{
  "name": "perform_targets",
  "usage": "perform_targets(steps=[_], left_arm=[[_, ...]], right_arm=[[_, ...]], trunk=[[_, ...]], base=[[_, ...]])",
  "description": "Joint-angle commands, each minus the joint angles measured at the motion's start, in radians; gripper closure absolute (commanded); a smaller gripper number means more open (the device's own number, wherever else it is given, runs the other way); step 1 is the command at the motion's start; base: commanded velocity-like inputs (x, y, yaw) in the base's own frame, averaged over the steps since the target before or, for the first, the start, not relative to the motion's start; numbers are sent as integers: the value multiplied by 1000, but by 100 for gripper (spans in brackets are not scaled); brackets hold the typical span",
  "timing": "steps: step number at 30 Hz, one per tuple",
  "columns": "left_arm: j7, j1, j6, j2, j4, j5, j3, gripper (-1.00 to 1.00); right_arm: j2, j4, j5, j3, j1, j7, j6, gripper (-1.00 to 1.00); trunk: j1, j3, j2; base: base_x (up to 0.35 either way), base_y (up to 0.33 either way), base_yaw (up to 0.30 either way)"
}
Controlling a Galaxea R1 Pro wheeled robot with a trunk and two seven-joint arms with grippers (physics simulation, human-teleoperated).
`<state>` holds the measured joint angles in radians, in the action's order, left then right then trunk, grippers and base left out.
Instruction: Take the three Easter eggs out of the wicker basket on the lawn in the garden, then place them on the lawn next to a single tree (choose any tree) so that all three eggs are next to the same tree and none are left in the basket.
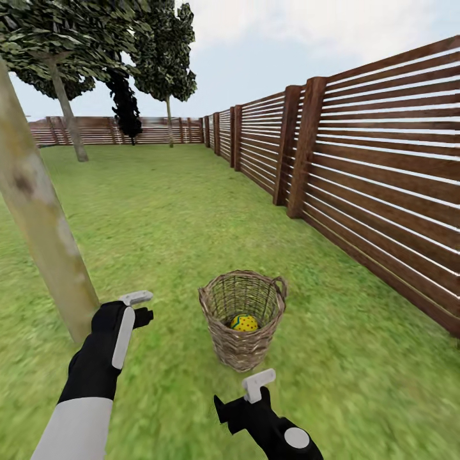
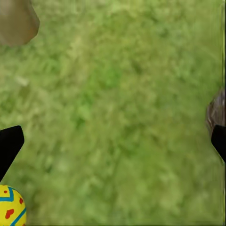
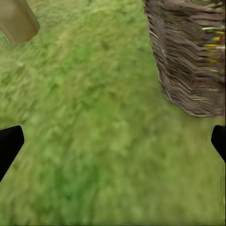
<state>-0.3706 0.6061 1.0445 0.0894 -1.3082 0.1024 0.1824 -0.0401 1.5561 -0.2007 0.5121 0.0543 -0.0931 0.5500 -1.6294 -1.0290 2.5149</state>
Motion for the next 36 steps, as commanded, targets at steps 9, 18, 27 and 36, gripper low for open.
perform_targets(steps=[9,18,27,36], left_arm=[[-10,0,3,1,-8,9,2,-100],[-10,0,3,1,-6,6,2,-100],[-10,1,3,1,-1,5,2,-100],[-11,1,3,1,3,4,2,-100]], right_arm=[[0,-1,-10,0,1,-11,6,-100],[-1,-11,-11,-20,1,-9,6,-100],[0,-12,-11,-21,1,-9,7,-100],[-1,-19,-11,-33,2,-8,6,-100]], trunk=[[4,42,-2],[8,85,-4],[12,128,-6],[16,171,-8]], base=[[0,-4,-248],[0,0,-250],[0,0,-250],[0,0,-250]])
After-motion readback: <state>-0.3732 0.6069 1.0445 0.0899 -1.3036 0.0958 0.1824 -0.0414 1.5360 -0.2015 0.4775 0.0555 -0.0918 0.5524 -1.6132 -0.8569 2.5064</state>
